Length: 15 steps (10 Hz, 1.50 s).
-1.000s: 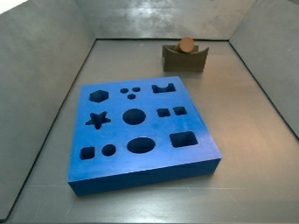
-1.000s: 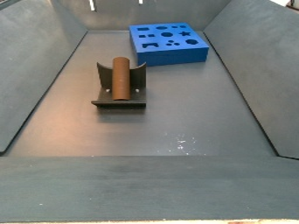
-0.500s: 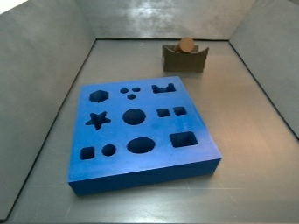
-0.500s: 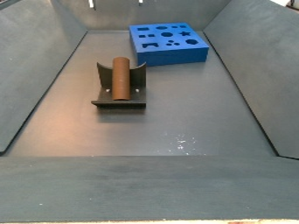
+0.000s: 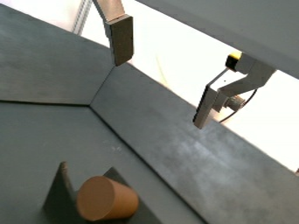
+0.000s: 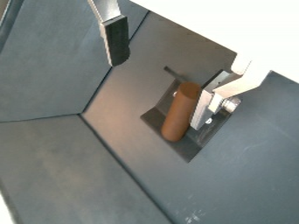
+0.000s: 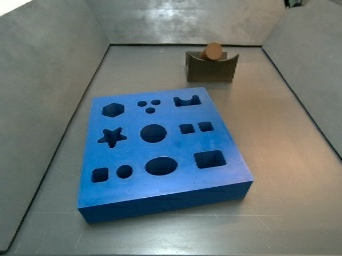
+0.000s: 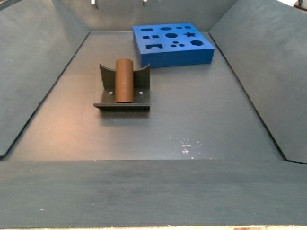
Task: Pick up the round object. Move up. Place the round object on the fixture. Regrasp the round object. Move to above the board. Insert the round object.
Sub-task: Regrasp the round object.
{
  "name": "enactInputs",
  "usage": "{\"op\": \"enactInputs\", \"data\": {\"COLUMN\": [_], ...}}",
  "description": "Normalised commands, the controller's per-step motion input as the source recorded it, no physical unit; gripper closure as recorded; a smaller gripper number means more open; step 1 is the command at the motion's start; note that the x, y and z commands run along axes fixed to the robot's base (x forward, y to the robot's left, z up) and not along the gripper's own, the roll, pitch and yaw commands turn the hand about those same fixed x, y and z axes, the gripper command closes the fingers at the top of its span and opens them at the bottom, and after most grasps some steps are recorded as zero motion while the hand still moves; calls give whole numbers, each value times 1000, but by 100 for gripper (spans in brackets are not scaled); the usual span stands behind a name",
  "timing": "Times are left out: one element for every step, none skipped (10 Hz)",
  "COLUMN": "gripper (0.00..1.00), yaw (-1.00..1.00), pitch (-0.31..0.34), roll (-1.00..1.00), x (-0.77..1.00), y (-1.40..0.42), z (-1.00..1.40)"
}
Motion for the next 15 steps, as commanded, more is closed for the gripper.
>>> {"op": "enactInputs", "data": {"gripper": [0, 0, 0, 0, 0, 0, 0, 0, 0, 0, 0, 0, 0, 0, 0], "yaw": [79, 129, 109, 128, 160, 184, 218, 223, 210, 192, 168, 136, 85, 49, 14], "pitch": [149, 216, 220, 213, 183, 149, 131, 91, 23, -65, -126, -174, -193, -196, -187], "roll": [1000, 1000, 867, 664, 445, 337, 204, 180, 162, 136, 121, 113, 113, 112, 120], "x": [75, 87, 92, 94, 88, 79, 32, 38, 50, 60, 66, 72, 82, 93, 100], "y": [-39, -43, -46, -46, -38, -39, 72, 71, 66, 62, 60, 56, 51, 48, 42], "z": [-15, -20, -20, -17, -17, -12, -1000, -1000, -1000, -1000, -1000, -1000, -1000, -1000, -1000]}}
